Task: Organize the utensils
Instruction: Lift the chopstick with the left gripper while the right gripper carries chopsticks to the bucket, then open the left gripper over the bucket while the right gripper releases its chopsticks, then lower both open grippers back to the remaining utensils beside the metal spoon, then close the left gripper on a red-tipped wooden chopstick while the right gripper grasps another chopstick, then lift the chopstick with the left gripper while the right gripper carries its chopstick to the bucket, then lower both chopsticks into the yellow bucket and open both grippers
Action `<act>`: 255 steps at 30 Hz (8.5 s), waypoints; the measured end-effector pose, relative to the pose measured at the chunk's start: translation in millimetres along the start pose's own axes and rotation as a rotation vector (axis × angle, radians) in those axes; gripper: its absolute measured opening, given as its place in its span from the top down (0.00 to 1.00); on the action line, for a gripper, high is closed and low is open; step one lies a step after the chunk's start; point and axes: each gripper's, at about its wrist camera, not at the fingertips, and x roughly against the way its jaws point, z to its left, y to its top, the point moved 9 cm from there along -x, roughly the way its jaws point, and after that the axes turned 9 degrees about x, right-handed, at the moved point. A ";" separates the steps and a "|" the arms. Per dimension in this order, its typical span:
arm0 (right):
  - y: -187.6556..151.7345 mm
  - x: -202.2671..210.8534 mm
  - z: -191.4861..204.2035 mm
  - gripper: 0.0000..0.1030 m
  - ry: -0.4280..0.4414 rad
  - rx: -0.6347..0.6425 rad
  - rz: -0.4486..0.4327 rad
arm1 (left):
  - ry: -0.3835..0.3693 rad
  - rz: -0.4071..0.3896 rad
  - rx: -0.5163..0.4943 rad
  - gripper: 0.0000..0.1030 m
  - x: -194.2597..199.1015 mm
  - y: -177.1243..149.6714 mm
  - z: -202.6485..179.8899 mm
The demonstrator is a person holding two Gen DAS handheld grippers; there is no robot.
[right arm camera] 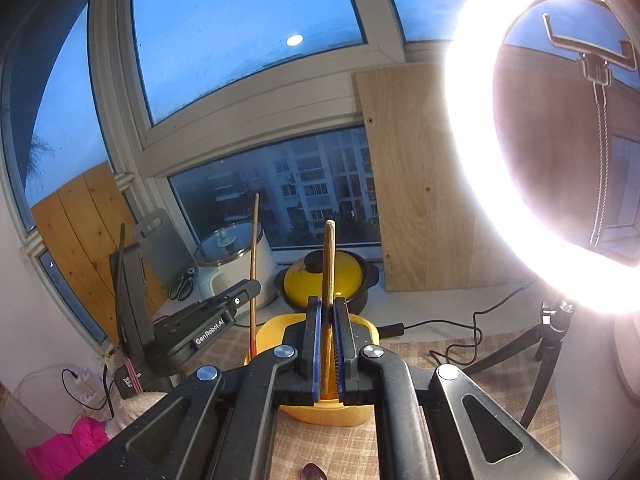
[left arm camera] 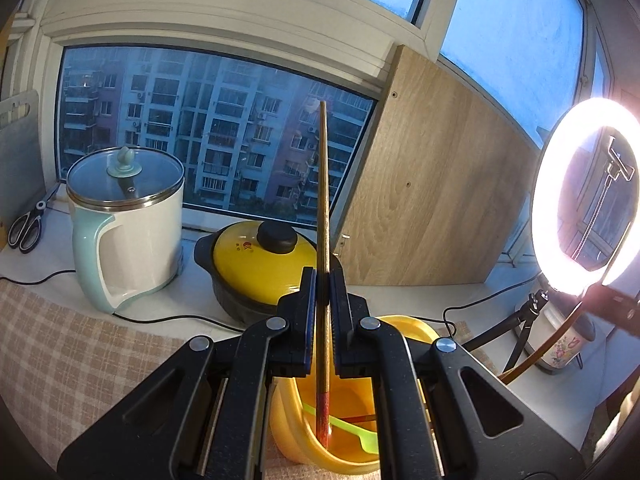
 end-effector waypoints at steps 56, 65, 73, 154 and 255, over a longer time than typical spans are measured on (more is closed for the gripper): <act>-131.2 33.3 -16.2 0.53 0.179 -0.032 0.150 | 0.069 0.231 -0.074 0.63 116.6 -111.9 13.4; -192.8 4.3 -17.6 0.53 0.305 -0.179 0.346 | 0.094 0.369 0.025 0.63 146.3 -174.1 45.9; -230.0 -23.7 -1.1 0.59 0.366 -0.249 0.460 | 0.087 0.441 -0.068 0.63 150.9 -197.7 31.8; -268.3 -85.8 53.2 0.94 0.427 -0.424 0.697 | 0.293 0.657 -0.097 0.93 98.0 -273.5 66.9; 44.0 -44.0 2.1 0.97 -0.072 0.139 -0.010 | 0.058 -0.036 -0.066 0.96 53.4 28.2 -32.4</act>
